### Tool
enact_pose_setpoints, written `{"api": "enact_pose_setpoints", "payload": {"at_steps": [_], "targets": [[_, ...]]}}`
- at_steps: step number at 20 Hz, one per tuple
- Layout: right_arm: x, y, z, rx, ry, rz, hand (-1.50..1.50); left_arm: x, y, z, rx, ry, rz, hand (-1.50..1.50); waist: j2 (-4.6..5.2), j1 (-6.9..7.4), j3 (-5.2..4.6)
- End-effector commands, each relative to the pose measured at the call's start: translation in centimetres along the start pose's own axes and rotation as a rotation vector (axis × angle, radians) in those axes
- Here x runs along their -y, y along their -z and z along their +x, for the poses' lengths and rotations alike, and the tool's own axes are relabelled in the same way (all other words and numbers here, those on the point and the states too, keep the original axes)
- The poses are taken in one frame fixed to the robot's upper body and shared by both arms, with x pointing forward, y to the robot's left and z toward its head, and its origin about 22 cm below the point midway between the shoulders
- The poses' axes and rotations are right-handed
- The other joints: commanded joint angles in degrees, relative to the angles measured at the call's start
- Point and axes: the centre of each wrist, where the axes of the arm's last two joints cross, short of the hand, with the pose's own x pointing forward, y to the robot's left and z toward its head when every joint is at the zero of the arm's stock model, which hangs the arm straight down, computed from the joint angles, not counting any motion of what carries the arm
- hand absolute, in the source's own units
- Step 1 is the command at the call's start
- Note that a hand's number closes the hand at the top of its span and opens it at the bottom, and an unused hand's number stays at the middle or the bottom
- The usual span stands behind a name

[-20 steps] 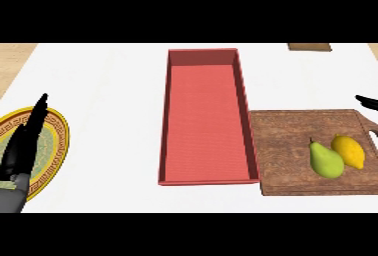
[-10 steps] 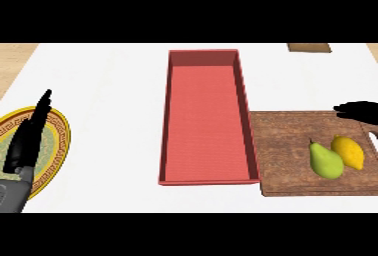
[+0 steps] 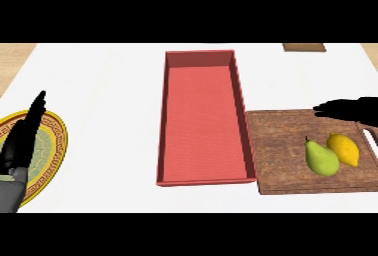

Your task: Pick the lemon from the cutting board and place it in the cardboard box

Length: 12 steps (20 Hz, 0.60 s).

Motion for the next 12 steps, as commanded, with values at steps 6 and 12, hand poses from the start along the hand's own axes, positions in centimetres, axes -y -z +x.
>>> {"api": "enact_pose_setpoints", "payload": {"at_steps": [6, 12], "targets": [[-0.7, 3.6, -0.2, 0.087, 0.045, 0.072, -1.5, -0.1, -0.2, -0.8, -0.015, 0.001, 0.009, 0.0, -0.23, -0.96, -0.03], [-1.6, 2.4, 0.2, 0.188, 0.076, 0.076, -1.5, -0.7, -1.1, -0.8, -0.025, 0.02, 0.011, 0.0, -0.68, -1.71, -0.07]]}}
